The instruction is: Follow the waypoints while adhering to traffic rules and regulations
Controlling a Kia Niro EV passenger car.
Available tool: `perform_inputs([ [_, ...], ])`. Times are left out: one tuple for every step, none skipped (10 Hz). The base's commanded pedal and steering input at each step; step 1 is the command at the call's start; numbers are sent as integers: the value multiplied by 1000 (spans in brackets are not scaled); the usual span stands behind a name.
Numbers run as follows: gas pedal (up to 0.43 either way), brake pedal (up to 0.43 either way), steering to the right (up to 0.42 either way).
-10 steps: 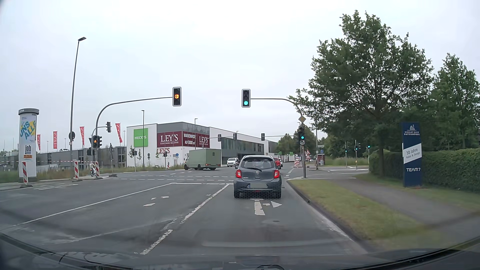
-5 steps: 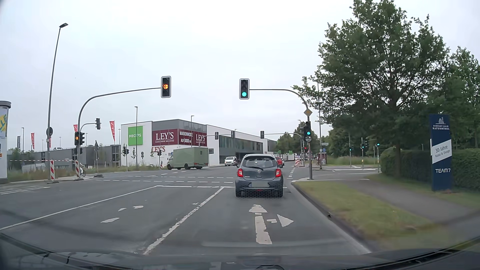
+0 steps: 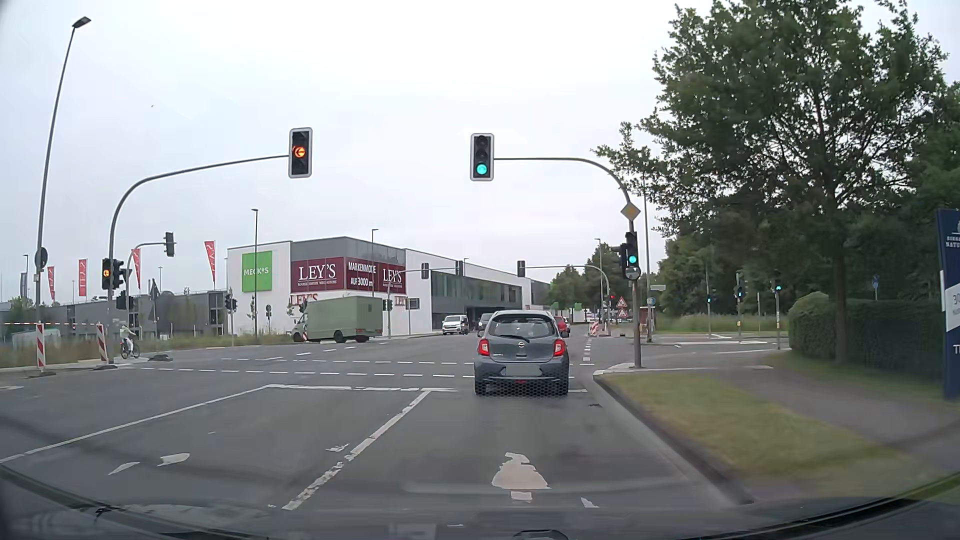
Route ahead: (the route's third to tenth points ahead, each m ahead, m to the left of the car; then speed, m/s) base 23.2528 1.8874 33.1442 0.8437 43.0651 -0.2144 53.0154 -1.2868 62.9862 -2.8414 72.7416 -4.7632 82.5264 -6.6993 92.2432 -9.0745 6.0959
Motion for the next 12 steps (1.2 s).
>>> perform_inputs([
  [220, 0, 10],
  [220, 0, 10],
  [209, 0, 10],
  [209, 0, 10],
  [209, 0, 10],
  [209, 0, 10],
  [209, 0, 10],
  [209, 0, 10],
  [209, 0, 10],
  [209, 0, 10],
  [197, 0, 10],
  [197, 0, 10],
])
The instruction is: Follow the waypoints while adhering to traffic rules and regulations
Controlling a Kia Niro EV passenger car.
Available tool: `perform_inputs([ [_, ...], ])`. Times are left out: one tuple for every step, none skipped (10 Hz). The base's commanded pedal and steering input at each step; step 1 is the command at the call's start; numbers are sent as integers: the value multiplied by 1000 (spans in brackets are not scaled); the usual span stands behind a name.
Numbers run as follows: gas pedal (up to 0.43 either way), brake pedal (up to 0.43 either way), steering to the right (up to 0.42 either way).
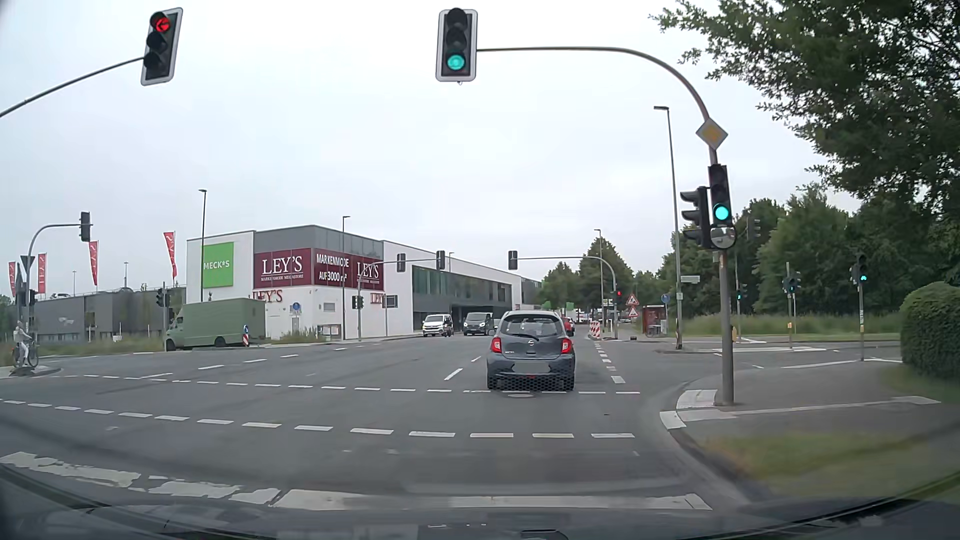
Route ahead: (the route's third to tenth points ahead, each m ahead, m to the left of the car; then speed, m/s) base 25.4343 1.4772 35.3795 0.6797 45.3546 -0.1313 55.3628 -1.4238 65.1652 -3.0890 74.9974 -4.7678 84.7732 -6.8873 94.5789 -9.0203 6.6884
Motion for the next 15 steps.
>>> perform_inputs([
  [197, 0, 10],
  [197, 0, 10],
  [189, 0, 12],
  [189, 0, 16],
  [189, 0, 16],
  [189, 0, 14],
  [197, 0, 14],
  [197, 0, 17],
  [197, 0, 19],
  [197, 0, 18],
  [209, 0, 18],
  [209, 0, 23],
  [209, 0, 29],
  [209, 0, 30],
  [209, 0, 28],
])
